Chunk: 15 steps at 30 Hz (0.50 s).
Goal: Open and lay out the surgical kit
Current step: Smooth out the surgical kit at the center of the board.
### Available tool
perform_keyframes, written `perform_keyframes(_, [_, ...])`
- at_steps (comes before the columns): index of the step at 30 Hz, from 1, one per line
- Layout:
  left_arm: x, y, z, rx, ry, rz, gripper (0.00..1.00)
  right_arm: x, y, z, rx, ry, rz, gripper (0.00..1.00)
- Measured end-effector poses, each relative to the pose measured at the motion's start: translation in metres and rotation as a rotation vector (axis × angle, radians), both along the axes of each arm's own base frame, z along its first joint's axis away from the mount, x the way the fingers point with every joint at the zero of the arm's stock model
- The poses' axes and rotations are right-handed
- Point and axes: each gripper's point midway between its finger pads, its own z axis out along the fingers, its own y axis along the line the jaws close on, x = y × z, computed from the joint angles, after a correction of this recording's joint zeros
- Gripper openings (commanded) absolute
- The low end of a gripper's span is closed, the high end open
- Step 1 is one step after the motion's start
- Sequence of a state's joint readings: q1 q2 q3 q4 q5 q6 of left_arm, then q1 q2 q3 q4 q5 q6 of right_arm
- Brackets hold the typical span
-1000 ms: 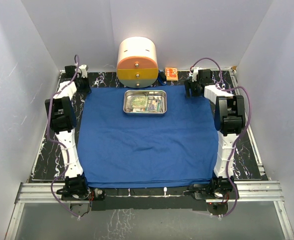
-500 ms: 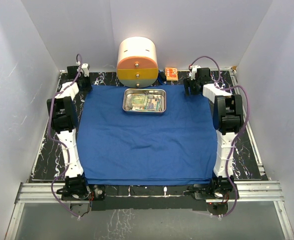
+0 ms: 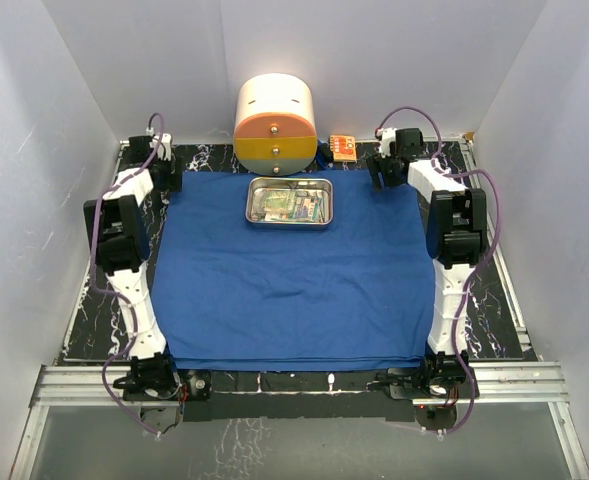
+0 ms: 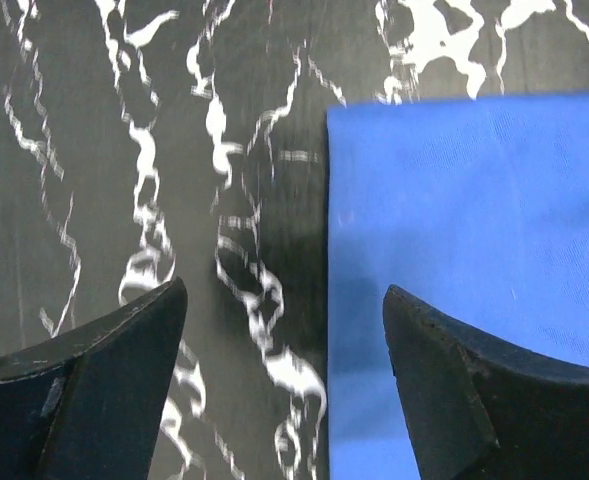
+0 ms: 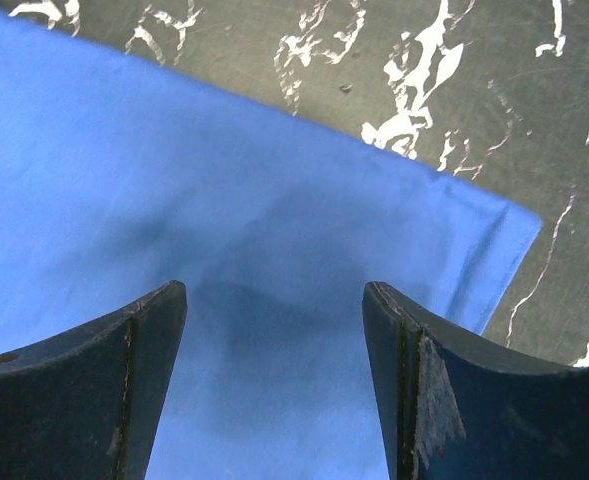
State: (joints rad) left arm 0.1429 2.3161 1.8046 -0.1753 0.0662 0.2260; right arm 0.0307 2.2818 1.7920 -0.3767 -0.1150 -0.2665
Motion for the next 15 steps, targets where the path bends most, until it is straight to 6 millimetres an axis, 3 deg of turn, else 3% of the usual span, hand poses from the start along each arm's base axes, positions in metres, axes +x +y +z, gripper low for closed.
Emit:
perform_keyframes(4, [-0.035,-0.01,0.026,-0.008,-0.008,-0.039,0.86,-0.018,0.012,0.015,0.044,0.024,0.065,0.71])
perform_keyframes(7, [-0.072,-0.033,0.057,-0.052,-0.038,-0.133,0.86,-0.058,0.027,0.041,0.079,0.03,0.153,0.71])
perform_keyframes(11, [-0.118,-0.087,0.094,-0.09,-0.099,-0.344,0.86,-0.116,0.057,0.079,0.084,-0.018,0.308,0.72])
perform_keyframes(13, [-0.14,-0.117,0.094,-0.092,-0.101,-0.454,0.86,-0.148,0.078,0.088,0.084,-0.037,0.396,0.72])
perform_keyframes(15, [-0.165,-0.149,0.08,-0.105,-0.066,-0.569,0.86,-0.179,0.1,0.087,0.087,-0.036,0.488,0.71])
